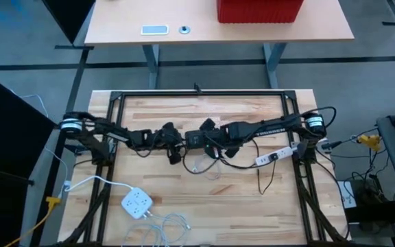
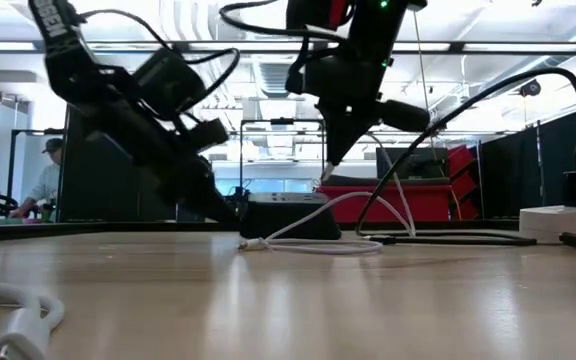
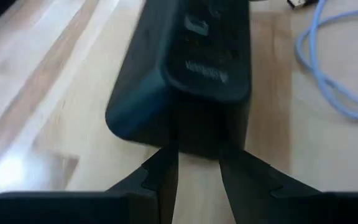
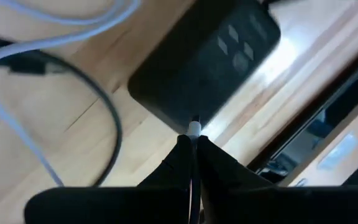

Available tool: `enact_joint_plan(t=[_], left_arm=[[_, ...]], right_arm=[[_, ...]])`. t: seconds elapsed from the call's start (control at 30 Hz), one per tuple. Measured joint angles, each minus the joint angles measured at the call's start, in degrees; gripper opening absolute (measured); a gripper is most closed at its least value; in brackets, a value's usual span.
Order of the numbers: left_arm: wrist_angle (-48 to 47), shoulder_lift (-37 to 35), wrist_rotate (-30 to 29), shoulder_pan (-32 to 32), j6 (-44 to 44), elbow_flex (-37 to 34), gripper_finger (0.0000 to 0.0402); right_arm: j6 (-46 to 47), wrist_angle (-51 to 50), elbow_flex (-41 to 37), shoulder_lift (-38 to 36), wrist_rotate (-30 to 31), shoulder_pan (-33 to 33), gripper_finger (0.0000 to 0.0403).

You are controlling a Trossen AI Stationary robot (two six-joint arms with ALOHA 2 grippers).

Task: Insert USB
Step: Insert the purple charger cable into the black outlet extension

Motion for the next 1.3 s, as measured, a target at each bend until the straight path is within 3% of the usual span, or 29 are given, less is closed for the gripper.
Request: enact_joint_plan(t=[0.17,0.4,0.6,0.87,0.97,1.13,1.3], left_arm=[[0.24,3.39,0.02,1.54,12.34,5.46,0.0105],[-0.05,8.76,0.04,3.37,20.85,14.26,0.0105],[-12.81,9.75,-0.12,3.72,21.72,17.47,0.0105],[-13.39,4.3,0.1,3.94,20.04,13.34,0.0105],[-10.32,2.11,0.94,4.14,20.04,10.8,0.0105],[-3.0,-0.96,7.23,4.58,19.16,5.12,0.0105],[1.18,-3.48,8.27,4.51,17.94,1.88,0.0105]], right_arm=[[-8.58,-3.07,0.04,-0.02,0.28,1.43,0.0],[-17.33,-4.09,0.7,-0.24,0.22,1.42,0.0],[-20.82,-4.49,0.7,-0.32,0.07,0.48,0.0],[-29.55,-4.29,0.61,-0.1,-2.27,-4.6,0.0],[-36.16,-3.46,0.61,-0.1,-1.76,-4.37,0.0],[-43.27,0.18,0.55,1.6,0.22,-3.05,0.0],[-44.6,2.26,0.65,3.12,1.23,-2.61,0.0]])
